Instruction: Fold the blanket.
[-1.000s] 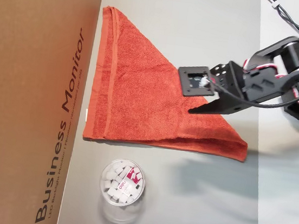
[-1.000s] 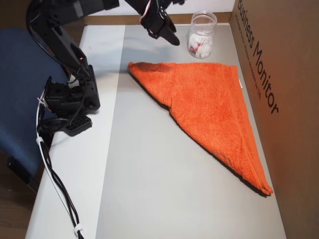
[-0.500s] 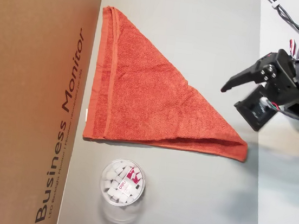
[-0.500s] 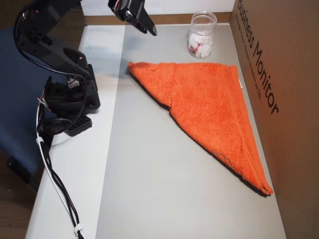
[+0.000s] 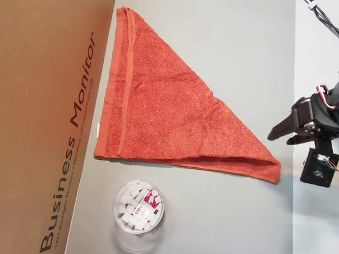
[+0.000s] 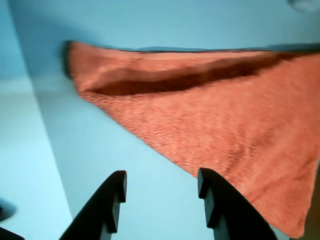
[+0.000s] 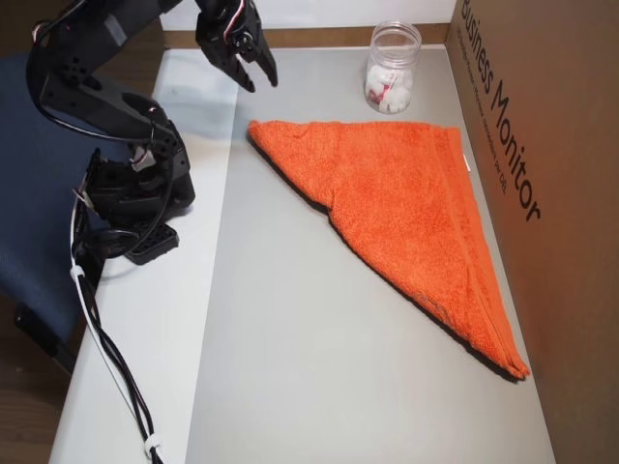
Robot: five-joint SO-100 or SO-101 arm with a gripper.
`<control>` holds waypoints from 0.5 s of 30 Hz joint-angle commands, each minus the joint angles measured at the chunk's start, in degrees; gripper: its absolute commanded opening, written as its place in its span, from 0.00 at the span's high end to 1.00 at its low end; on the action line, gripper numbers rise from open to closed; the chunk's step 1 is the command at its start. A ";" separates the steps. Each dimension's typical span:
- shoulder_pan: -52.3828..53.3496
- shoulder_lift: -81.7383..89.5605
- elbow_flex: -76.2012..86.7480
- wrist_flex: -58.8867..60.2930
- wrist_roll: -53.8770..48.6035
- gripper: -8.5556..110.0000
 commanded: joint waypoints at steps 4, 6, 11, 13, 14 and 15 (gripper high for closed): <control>-5.19 1.05 3.78 -0.18 -0.53 0.80; -5.71 0.70 4.48 -0.18 -0.79 0.80; -5.98 0.70 10.99 -7.91 -1.41 0.80; -5.98 0.70 13.62 -11.34 -1.41 0.80; -5.98 0.62 14.68 -12.48 -1.41 0.80; -5.98 0.62 15.56 -13.27 -1.41 0.80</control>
